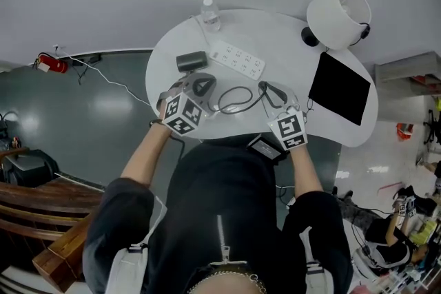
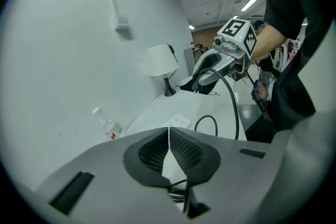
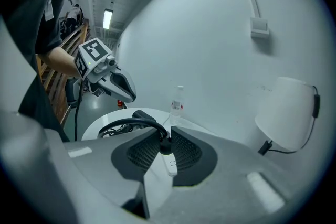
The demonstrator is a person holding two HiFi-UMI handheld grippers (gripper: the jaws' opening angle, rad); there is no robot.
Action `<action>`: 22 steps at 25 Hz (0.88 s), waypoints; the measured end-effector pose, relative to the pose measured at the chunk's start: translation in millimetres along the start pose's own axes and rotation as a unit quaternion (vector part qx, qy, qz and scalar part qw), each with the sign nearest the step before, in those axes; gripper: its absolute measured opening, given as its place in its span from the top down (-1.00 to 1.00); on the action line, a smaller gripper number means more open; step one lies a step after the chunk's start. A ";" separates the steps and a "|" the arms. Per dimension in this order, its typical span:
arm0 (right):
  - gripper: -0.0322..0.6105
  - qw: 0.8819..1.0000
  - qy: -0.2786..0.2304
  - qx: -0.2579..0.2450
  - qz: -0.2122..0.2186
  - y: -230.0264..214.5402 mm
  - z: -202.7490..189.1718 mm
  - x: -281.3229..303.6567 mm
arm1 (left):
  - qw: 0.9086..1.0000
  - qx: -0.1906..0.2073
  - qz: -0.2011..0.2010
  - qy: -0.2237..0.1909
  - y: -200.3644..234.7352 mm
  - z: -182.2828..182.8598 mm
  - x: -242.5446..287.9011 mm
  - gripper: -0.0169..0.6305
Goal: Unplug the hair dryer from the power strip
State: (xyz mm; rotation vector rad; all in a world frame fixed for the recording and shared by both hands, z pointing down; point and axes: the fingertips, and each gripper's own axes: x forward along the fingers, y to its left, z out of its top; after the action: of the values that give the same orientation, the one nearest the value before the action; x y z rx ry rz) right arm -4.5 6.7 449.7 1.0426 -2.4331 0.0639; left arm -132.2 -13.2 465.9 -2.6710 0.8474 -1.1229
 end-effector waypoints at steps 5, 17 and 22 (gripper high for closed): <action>0.71 1.000 0.008 0.001 0.009 4.3 -6.7 -6.0 | 1.000 0.004 -0.002 0.009 -8.0 -11.3 -5.0 0.89; 0.71 1.000 0.011 -0.004 0.018 5.9 -8.2 -7.1 | 1.000 0.003 -0.006 0.014 -15.0 -17.3 -6.0 0.90; 0.71 1.000 0.010 -0.005 0.022 5.0 -7.5 -3.8 | 1.000 0.001 -0.011 0.021 -20.7 -23.4 -3.3 0.90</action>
State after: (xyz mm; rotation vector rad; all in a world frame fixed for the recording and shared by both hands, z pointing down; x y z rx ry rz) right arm -2.6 14.6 455.3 0.9803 -2.4358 0.0771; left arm -140.9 8.2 487.2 -2.6714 0.8260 -1.1868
